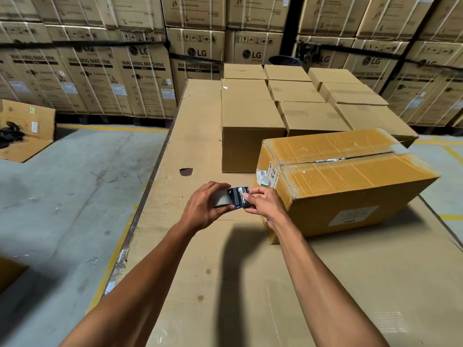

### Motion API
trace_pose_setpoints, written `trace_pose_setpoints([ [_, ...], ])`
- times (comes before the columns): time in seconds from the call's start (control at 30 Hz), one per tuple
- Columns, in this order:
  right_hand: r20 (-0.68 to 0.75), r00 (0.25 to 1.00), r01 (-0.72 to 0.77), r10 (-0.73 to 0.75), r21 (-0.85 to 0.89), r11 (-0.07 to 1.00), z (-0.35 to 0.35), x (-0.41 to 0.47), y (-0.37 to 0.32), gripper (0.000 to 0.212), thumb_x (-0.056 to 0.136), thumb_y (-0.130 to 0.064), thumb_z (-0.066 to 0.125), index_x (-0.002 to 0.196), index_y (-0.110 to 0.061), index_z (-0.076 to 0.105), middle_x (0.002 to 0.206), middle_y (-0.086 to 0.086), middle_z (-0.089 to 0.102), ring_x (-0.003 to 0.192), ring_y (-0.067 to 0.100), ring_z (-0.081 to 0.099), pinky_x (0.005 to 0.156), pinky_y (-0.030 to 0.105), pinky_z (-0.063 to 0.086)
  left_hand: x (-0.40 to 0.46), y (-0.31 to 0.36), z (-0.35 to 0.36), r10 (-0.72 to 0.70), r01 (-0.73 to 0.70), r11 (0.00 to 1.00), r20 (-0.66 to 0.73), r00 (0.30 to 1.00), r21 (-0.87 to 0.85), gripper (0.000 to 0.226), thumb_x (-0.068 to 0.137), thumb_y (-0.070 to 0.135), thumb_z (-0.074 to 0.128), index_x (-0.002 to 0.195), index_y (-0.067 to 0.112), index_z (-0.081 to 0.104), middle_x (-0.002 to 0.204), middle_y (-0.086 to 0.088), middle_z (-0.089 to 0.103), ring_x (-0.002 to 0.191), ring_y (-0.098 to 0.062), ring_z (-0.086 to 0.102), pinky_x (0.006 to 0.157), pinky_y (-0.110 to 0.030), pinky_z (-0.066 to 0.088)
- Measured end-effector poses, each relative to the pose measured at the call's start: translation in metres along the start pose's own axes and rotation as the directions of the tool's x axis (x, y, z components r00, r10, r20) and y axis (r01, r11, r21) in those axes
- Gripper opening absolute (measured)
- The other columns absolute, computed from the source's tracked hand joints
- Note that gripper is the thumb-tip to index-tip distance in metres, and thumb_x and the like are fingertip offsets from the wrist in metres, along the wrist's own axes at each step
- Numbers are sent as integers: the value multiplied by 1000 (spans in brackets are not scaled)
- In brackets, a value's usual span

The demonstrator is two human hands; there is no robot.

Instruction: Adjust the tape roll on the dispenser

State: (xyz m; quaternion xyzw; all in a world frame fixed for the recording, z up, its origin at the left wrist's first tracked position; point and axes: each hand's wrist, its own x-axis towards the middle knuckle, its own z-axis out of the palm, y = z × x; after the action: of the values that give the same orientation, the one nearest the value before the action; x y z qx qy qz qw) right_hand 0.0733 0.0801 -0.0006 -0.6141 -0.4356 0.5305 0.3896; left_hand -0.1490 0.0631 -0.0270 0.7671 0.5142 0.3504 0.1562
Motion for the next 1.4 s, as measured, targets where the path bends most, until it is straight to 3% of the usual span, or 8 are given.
trace_pose_setpoints([
  [0.17,8,1000,-15,15,32,999,-3,-1,3,17,92,-13,81,106,-12,71,113,19,75,94,30,79,78,43,67,1,-1,0,4,-4,1000,26,1000,28,63,89,61,85,141,31,65,128,9,69,107,-14,64,84,-41,63],
  [0.23,-64,996,59,-69,-144,988,-1,-5,0,26,92,-23,83,113,-14,72,106,8,79,88,21,79,77,41,67,2,-1,0,10,-11,999,30,1000,53,61,91,61,83,141,32,64,129,9,69,108,-16,64,84,-42,63],
  [0.3,-126,962,162,-243,-453,877,1,-10,-4,29,93,-35,80,114,-20,69,99,-8,76,83,12,73,73,32,60,4,1,3,13,-15,997,25,1000,79,60,92,61,82,141,33,63,130,9,68,109,-16,64,84,-41,63],
  [0.43,-158,873,215,-461,-725,655,7,-16,-8,25,93,-38,79,111,-22,72,110,-2,67,91,18,65,69,25,38,6,1,8,15,-16,992,15,1000,121,60,92,61,81,142,34,61,133,10,66,112,-17,64,84,-40,64],
  [0.77,-81,856,225,-511,-831,509,19,-22,-9,11,99,-17,71,101,-7,76,106,10,71,90,25,69,70,35,58,3,4,13,27,-36,970,37,999,242,57,93,64,75,140,36,59,130,9,64,111,-20,65,75,-39,61],
  [1.03,-19,896,244,-443,-813,529,15,-16,-8,18,103,-19,62,107,-4,71,110,15,69,102,28,64,81,37,52,4,3,12,27,-44,957,64,998,288,59,92,57,81,142,34,59,130,8,63,109,-23,65,72,-43,61],
  [1.27,-12,794,327,-608,-835,443,30,-24,-12,18,102,-19,59,106,-4,67,104,14,67,101,29,61,80,38,53,12,12,14,-18,8,950,31,999,312,62,91,57,80,144,32,57,131,6,62,109,-26,66,71,-44,62],
  [1.4,-20,820,364,-572,-754,547,24,-20,-13,11,100,-22,67,93,-13,68,96,7,70,90,22,64,76,27,42,13,9,13,6,-10,946,14,1000,325,62,92,61,78,143,30,58,130,5,63,105,-26,68,68,-43,62],
])
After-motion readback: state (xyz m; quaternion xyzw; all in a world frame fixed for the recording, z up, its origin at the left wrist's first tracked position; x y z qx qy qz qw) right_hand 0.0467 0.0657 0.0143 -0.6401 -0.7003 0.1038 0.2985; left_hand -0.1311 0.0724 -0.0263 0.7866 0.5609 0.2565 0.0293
